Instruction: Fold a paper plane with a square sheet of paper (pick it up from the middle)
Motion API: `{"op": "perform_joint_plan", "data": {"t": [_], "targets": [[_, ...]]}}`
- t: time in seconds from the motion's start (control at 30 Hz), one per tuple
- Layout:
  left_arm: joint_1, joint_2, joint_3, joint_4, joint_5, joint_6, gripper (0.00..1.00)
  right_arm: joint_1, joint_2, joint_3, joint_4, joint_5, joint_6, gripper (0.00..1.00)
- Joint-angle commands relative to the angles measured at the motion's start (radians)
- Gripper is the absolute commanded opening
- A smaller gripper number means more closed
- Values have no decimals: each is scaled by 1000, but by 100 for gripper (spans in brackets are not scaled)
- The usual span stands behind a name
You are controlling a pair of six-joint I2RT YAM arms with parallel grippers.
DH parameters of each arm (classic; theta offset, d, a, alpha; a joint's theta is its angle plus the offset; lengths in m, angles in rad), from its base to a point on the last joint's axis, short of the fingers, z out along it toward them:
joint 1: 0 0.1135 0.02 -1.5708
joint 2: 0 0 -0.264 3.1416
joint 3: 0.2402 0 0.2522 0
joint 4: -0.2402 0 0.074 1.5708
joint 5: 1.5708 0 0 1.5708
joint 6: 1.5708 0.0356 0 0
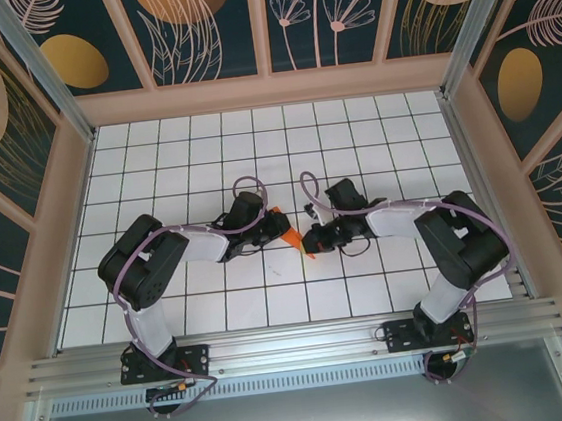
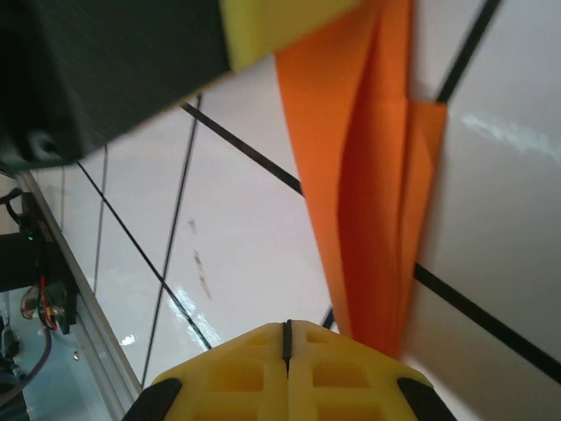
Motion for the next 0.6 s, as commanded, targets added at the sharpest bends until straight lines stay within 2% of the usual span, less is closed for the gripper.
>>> {"op": "perform_joint_plan", "data": {"t": [0.0,0.23,0.4,0.57], "targets": [[6,50,7,-82,-8,31,24,-4,42,60,25,-57,-2,4],[5,52,15,-85,-5,35,24,-4,196,111,49,16,16,3],[7,46,19,-94,-13,51,24,-5,236,82,31,55,17,0],[32,44,17,-84,-16,71,25,-49,257,39,24,66,38,0]]}}
